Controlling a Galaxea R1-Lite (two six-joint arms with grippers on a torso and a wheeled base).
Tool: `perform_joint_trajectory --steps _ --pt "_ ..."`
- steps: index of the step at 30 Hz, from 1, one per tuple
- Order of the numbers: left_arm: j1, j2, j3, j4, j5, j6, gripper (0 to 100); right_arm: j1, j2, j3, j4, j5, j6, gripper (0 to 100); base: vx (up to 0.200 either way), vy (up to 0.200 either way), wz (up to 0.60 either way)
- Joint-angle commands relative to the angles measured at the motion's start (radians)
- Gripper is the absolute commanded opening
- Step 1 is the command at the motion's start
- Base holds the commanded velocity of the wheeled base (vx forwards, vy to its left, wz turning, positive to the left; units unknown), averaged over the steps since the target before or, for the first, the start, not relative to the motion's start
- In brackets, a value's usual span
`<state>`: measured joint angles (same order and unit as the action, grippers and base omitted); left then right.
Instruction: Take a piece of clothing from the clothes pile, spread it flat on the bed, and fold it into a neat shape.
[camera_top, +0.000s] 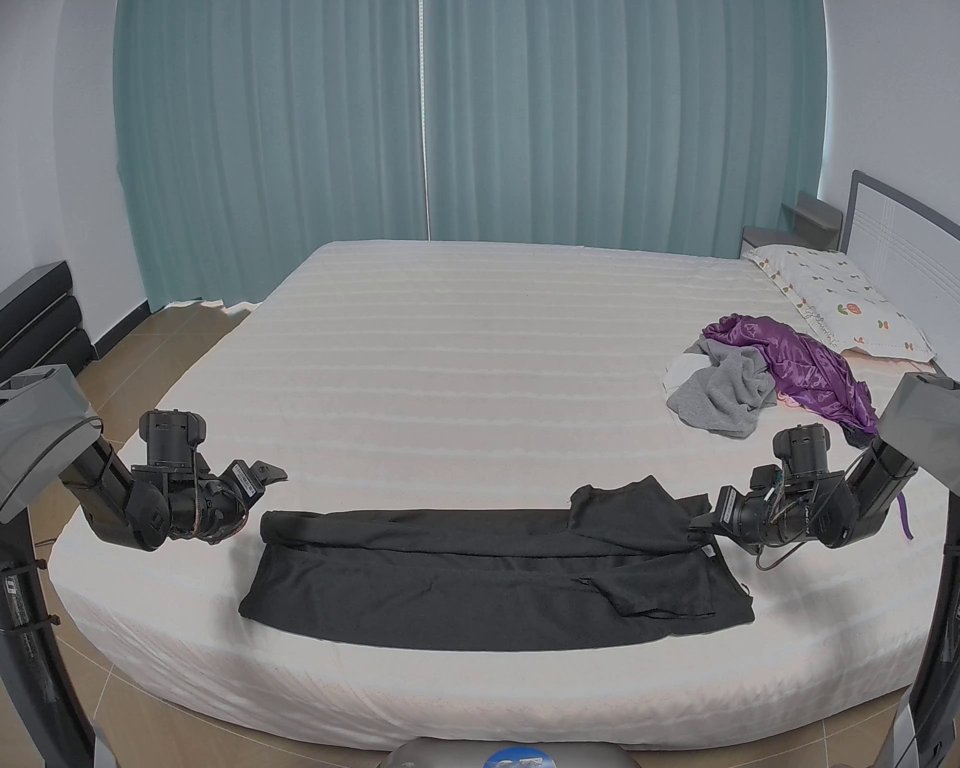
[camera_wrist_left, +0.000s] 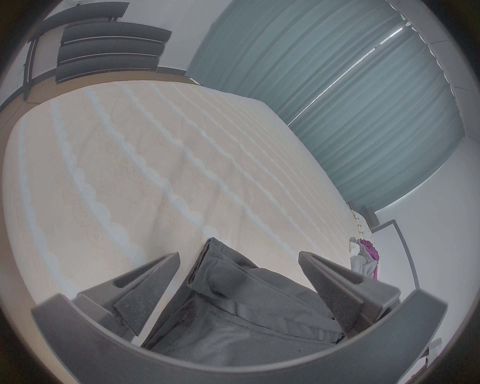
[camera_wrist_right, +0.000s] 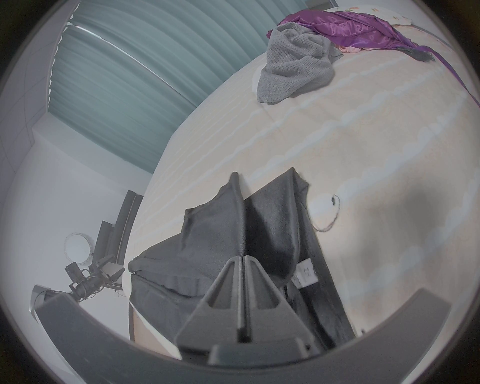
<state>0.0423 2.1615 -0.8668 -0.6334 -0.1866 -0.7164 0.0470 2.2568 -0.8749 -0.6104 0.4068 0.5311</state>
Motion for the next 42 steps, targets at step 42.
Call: perform_joint_trajectory --steps 42 --pt "-0.162 0.172 -0.158 -0.104 0.059 -0.230 100 -0.049 -0.109 0.257 -0.117 0.061 0.010 0 0.000 0.000 0.00"
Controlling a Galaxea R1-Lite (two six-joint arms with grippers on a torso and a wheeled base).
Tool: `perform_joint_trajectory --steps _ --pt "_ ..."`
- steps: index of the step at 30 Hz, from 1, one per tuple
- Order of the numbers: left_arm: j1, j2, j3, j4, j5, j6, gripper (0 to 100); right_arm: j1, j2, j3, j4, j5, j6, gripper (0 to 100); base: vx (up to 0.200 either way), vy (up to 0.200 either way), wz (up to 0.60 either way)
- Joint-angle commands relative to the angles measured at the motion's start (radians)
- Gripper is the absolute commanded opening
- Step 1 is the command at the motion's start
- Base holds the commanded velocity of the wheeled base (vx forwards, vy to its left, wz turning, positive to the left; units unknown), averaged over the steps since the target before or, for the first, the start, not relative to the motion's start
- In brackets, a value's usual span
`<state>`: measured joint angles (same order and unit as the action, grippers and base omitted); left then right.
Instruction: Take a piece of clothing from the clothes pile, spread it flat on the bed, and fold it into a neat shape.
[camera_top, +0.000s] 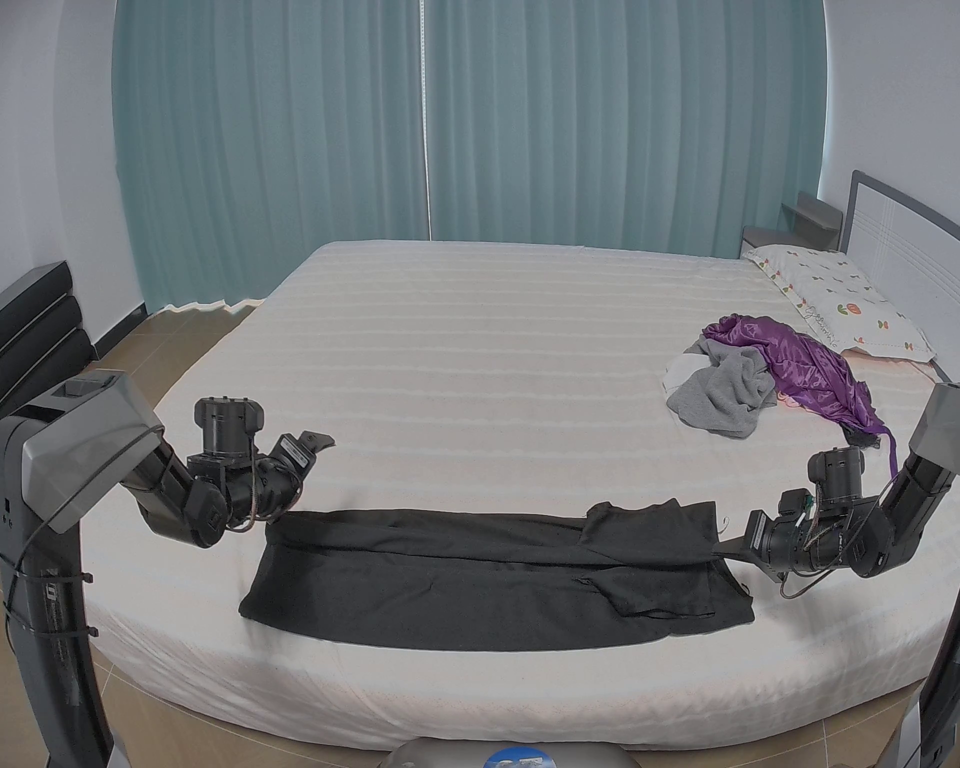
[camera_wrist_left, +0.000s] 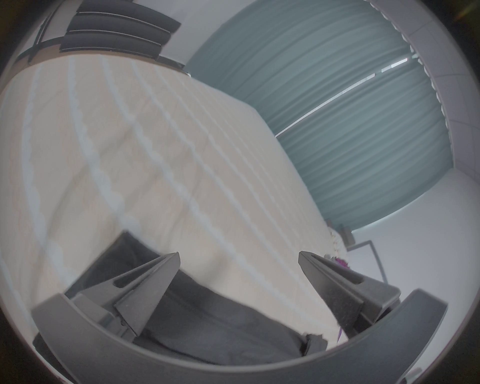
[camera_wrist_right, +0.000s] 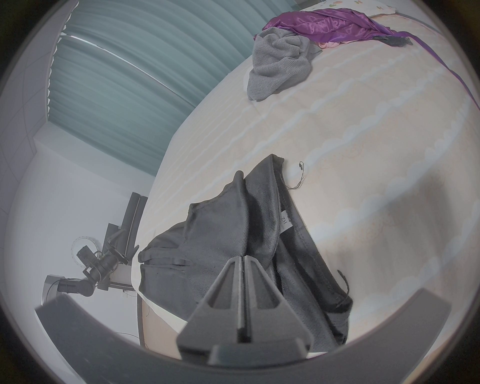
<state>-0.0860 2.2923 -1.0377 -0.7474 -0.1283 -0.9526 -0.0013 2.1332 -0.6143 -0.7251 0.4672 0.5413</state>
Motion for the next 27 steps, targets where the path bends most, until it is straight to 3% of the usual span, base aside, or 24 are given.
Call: perform_joint_trajectory --steps 1,5,15,27 --pt "-0.037 0.045 0.022 0.016 0.003 0.017 100 0.000 0.016 -0.005 -0.002 0.001 0.000 0 0.000 0.000 0.00" --pt "-0.046 0.041 0.093 0.031 0.007 0.100 100 -0.003 0.017 -0.012 -0.002 0.001 0.002 0 0.000 0.000 0.00" --pt "-0.040 -0.090 0.261 0.033 0.035 0.195 100 -0.005 0.031 -0.024 -0.002 0.001 0.003 0 0.000 0.000 0.00" --pt "0.011 -0.094 0.248 0.028 0.104 0.256 100 -0.003 0.028 -0.022 -0.002 0.001 0.003 0 0.000 0.000 0.00"
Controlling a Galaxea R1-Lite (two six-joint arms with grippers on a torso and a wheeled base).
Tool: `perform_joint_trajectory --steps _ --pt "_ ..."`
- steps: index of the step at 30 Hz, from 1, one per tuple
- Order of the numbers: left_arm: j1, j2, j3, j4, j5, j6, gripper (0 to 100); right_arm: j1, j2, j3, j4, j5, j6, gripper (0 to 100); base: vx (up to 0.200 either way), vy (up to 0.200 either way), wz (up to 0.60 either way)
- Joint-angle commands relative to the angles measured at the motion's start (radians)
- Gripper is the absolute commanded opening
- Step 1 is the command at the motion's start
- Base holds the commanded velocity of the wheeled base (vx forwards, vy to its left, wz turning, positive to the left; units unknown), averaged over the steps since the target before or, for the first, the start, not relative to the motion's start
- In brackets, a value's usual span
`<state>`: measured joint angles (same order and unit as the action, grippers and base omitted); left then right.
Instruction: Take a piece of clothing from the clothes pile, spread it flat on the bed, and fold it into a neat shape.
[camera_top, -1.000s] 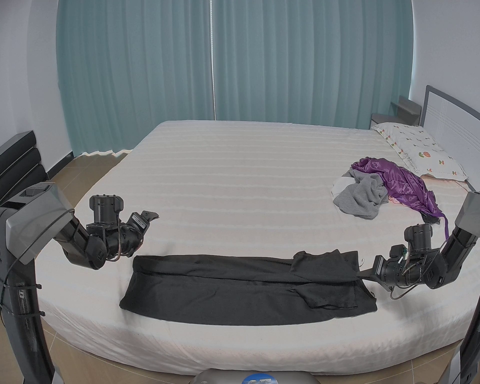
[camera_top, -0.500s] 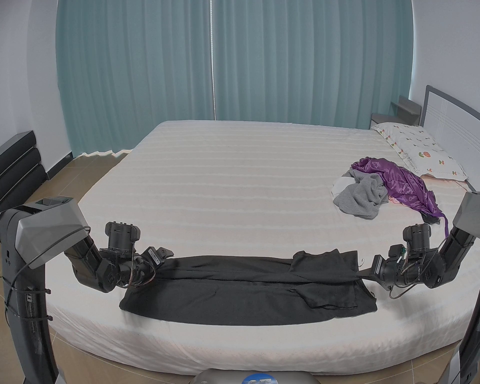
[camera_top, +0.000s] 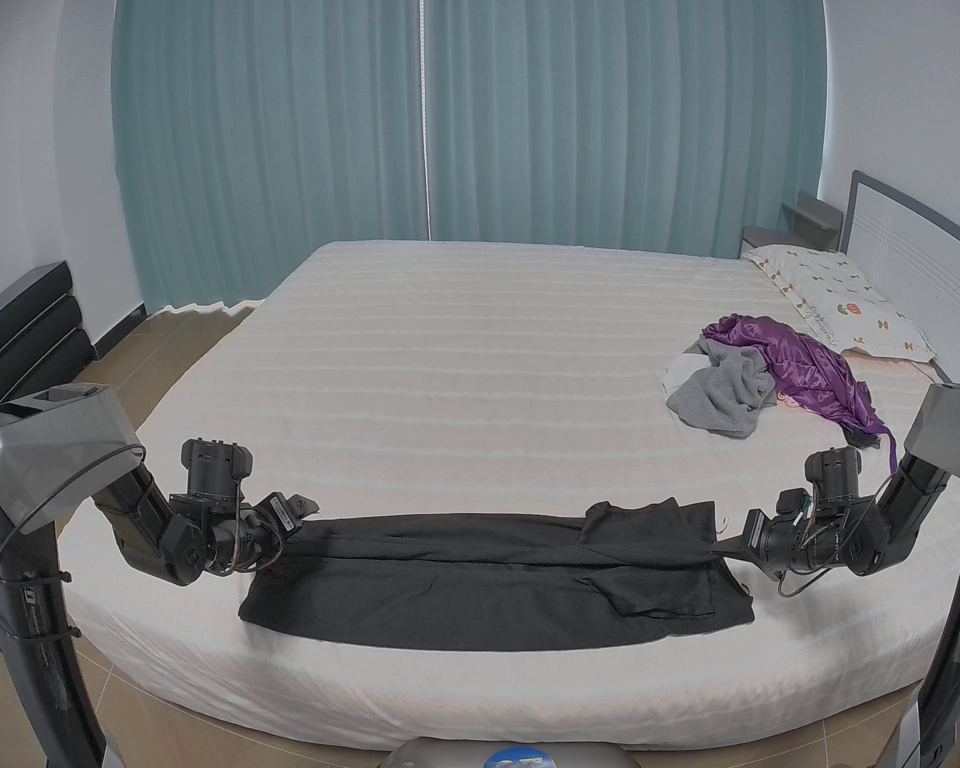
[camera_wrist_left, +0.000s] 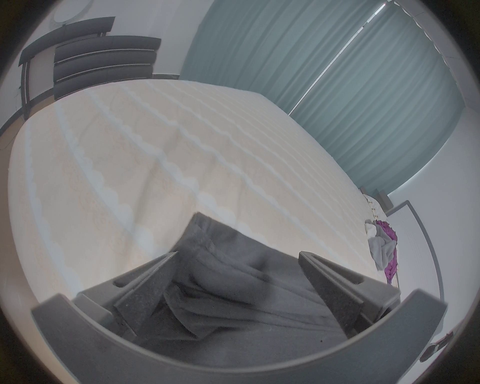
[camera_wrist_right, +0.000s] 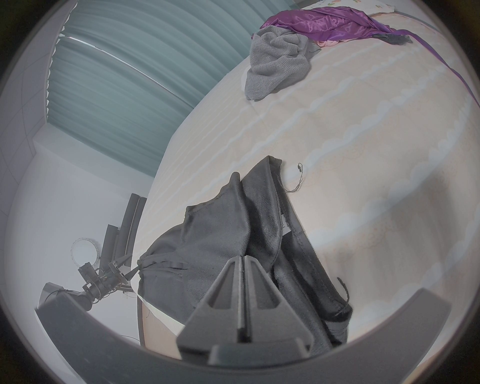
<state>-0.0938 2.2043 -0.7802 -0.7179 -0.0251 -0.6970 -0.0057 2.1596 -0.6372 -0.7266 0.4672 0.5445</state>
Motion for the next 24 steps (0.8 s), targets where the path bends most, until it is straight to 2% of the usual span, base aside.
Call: perform_joint_trajectory --steps 1,12,13,24 --pt "0.028 -0.005 -0.019 0.002 0.001 0.001 100 0.001 0.002 0.001 -0.001 -0.001 0.000 0 0.000 0.000 0.00" --pt "0.057 0.041 -0.060 0.003 0.001 0.005 100 0.006 0.002 -0.001 -0.001 -0.001 0.000 0 0.000 0.000 0.00" --pt "0.057 0.046 -0.062 0.005 0.001 0.005 0 0.006 0.003 0.001 -0.001 -0.001 0.000 0 0.000 0.000 0.00" --pt "0.069 0.045 -0.067 0.057 -0.012 0.004 0 0.001 0.002 -0.004 -0.001 -0.001 0.000 0 0.000 0.000 0.00"
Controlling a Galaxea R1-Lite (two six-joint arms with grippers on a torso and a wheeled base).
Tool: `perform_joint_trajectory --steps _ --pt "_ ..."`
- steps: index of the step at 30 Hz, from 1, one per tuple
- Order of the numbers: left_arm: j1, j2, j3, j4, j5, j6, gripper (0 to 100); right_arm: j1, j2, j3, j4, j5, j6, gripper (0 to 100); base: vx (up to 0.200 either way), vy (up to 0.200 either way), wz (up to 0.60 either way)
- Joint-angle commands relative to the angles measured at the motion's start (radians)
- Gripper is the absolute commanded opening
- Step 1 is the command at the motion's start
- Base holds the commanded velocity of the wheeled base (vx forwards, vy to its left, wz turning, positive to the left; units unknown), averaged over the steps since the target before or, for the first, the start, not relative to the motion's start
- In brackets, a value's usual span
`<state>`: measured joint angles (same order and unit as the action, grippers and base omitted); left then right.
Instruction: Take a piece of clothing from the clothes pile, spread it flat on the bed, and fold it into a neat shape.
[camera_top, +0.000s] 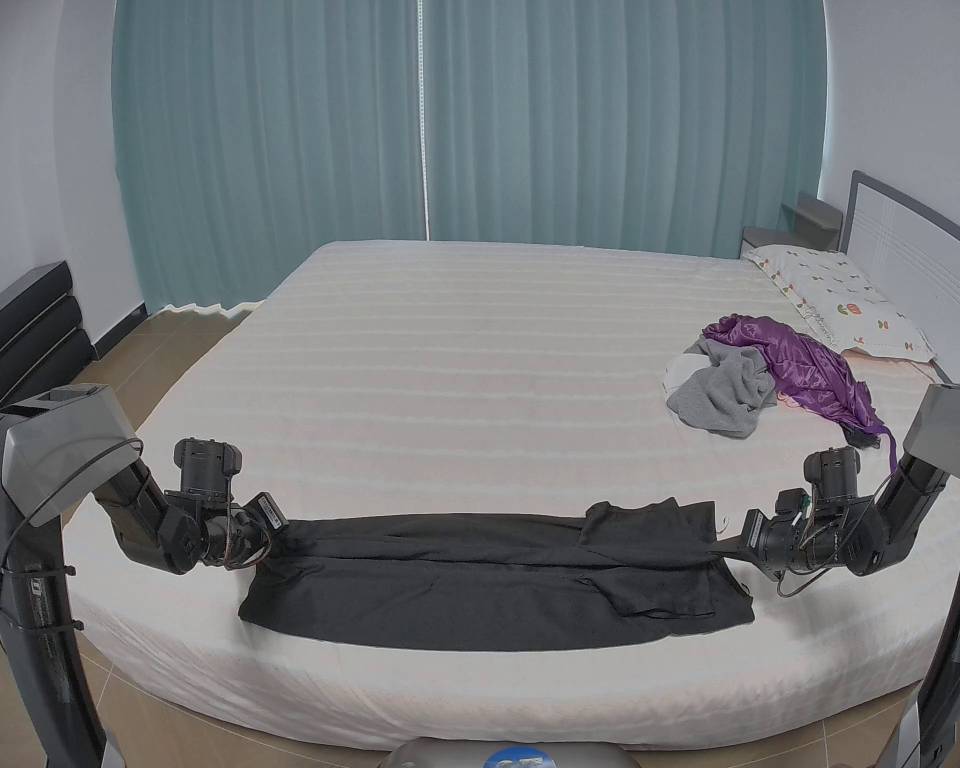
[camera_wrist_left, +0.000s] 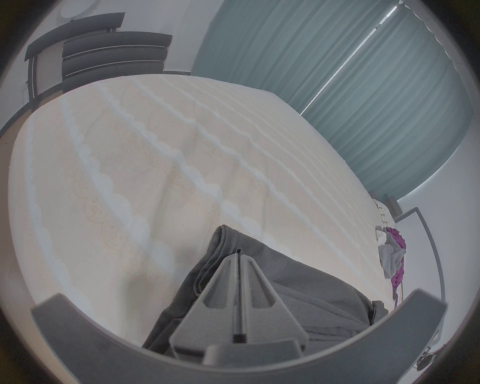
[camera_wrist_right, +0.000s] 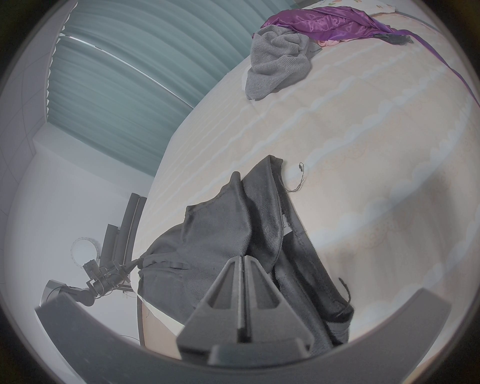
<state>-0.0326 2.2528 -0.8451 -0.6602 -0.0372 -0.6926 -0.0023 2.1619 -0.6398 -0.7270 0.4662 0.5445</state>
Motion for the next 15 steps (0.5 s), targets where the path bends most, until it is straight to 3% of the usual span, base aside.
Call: perform_joint_trajectory --steps 1,8,15 --pt "0.013 -0.016 -0.003 -0.002 0.000 -0.002 0 -0.002 -0.004 -0.011 0.000 0.000 0.003 0 0.000 0.000 0.00" --pt "0.043 -0.055 -0.038 -0.027 0.000 -0.018 0 -0.004 -0.027 -0.015 -0.002 -0.001 0.006 0 0.000 0.000 0.00" --pt "0.074 -0.055 -0.075 -0.062 0.000 -0.064 0 0.008 -0.034 -0.020 -0.089 -0.009 0.112 0 0.000 0.000 0.00"
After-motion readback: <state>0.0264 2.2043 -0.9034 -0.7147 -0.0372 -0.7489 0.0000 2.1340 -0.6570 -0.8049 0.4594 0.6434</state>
